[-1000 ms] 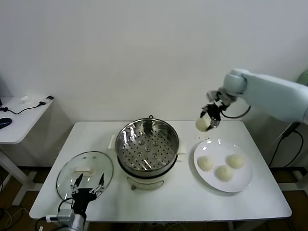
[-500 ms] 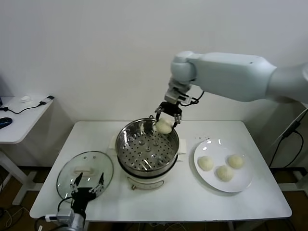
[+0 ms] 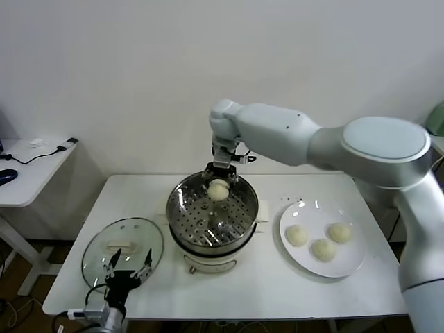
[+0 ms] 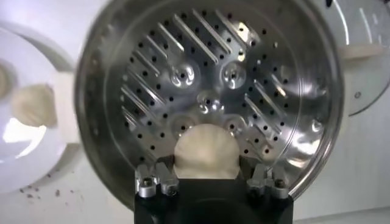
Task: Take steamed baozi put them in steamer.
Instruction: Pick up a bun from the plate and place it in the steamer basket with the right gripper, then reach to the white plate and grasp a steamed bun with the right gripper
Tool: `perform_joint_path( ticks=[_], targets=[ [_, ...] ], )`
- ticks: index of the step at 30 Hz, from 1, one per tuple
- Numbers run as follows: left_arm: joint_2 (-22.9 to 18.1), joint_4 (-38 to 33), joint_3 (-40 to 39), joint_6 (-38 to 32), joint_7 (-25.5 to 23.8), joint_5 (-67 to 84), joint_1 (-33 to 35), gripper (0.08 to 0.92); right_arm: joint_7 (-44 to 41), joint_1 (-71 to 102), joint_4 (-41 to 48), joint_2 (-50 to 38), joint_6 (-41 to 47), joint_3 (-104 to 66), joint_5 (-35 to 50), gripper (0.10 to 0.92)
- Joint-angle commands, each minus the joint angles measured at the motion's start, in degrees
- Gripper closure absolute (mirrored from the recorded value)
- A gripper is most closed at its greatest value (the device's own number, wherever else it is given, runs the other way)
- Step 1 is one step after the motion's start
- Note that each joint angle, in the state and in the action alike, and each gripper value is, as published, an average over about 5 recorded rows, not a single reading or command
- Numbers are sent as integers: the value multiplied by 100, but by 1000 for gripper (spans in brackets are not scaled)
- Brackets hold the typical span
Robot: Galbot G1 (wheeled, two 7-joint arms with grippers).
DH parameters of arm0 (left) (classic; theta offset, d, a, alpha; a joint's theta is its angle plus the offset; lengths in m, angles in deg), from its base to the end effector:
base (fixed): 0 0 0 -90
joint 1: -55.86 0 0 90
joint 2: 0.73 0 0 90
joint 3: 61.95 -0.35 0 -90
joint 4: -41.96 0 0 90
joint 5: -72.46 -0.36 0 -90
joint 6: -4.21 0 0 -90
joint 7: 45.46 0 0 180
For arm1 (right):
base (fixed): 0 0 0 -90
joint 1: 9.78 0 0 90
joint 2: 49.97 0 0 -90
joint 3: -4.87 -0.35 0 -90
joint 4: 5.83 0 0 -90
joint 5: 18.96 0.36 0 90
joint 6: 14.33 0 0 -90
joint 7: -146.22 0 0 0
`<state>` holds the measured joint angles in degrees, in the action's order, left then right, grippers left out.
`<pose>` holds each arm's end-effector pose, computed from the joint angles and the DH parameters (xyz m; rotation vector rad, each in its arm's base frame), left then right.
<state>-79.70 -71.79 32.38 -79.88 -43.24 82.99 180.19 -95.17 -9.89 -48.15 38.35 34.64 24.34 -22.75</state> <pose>0.1605 0.0636 -0.3475 0.0409 -2.8602 -0.0400 0.6228 0.2104 -0.0796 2.1055 -0.2523 2.3141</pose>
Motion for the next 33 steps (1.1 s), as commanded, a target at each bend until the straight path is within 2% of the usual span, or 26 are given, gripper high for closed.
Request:
perform_joint_path(
  ticks=[1,6,12,17,21,23,27,33],
  targets=[
    [-3,3,2,-8,6,-3,6,177,163,594,927,364,-360,-380,-772,321],
    [2,6,26,-19,18,2,12,177,260,678,1004,427,-324,-389,-608,313],
    [-16,-27,41,-15,20,1,34,177,204,506,788,304,-340,-317,-115,213],
    [-32,-67,44,-13,8,-11,81,177,-142,-222,160,-105,-348,-49,917,203],
    [-48,-75,41,-20,4,-26,108,177,-410,-1239,-623,-642,-43,668,2383,202],
    [-57,-70,40,-23,3,-29,105,177,-479,-1695,-1094,-1020,349,1005,3051,202],
    [-75,-61,39,-22,2,-27,65,177,-315,-2586,-2348,-2347,1861,1954,3885,203],
    [-54,-49,30,-27,2,2,6,177,354,-3427,-3929,-4185,4053,3439,4030,202]
  ],
)
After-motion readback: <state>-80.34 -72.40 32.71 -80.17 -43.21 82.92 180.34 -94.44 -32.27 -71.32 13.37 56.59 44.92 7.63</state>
